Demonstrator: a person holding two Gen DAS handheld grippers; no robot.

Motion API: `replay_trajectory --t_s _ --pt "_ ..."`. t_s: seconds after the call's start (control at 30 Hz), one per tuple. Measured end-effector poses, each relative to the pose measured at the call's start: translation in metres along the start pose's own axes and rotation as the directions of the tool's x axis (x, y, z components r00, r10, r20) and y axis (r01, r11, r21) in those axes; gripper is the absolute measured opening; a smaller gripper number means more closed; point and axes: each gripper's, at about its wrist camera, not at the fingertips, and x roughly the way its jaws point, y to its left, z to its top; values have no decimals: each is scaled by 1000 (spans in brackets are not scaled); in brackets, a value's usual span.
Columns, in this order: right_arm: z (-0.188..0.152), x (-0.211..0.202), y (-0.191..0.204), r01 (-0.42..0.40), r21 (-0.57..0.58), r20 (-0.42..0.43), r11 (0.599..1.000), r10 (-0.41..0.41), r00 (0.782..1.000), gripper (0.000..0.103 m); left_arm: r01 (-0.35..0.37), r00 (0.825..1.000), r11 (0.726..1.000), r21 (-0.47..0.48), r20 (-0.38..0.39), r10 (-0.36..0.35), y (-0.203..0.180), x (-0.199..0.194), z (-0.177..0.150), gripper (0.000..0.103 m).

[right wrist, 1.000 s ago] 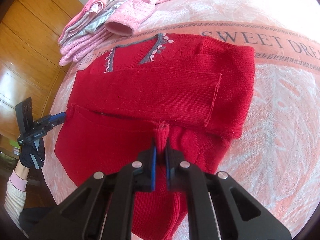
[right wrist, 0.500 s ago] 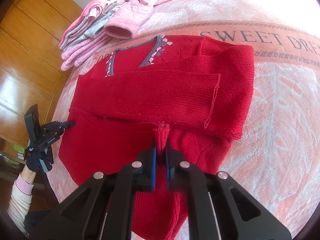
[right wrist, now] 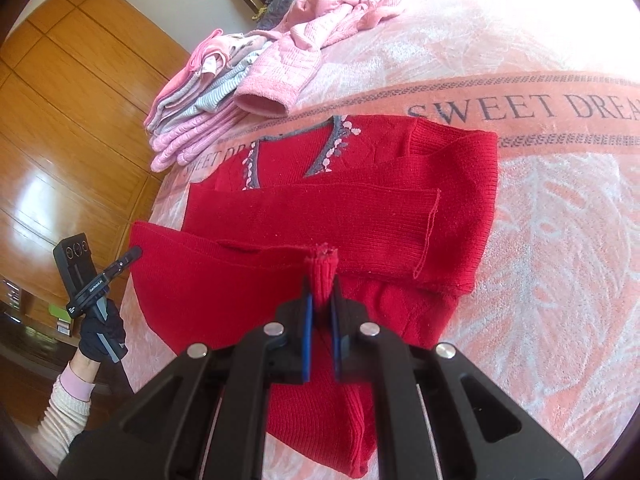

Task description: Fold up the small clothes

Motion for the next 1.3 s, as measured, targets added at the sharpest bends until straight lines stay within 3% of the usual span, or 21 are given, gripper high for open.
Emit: replay_trajectory --t_s 0.23,0.4,0.63,0.87,1.0,1.07,1.3 --pt "35 -38 5 -7 19 138 1000 5 990 6 -35 993 999 -38 114 39 3 -3 39 3" --pt "88 -27 1 41 59 185 997 -51 981 6 -98 984 993 -64 145 106 17 29 84 3" --pt "146 47 -30 160 112 144 981 -175 974 6 -218 975 973 -79 36 221 54 123 109 3" --pt "140 124 -73 290 147 35 946 -298 954 6 -315 947 946 -83 -102 306 90 181 82 4" --pt "131 135 -82 288 178 42 941 -299 953 9 -303 952 942 -146 -93 291 100 176 79 7" --pt "129 128 -79 281 185 43 942 -293 955 20 -319 947 935 -155 -91 308 97 165 80 9" --pt "97 62 -34 253 57 -8 966 -253 967 36 -285 958 948 -143 -40 282 62 85 77 9"
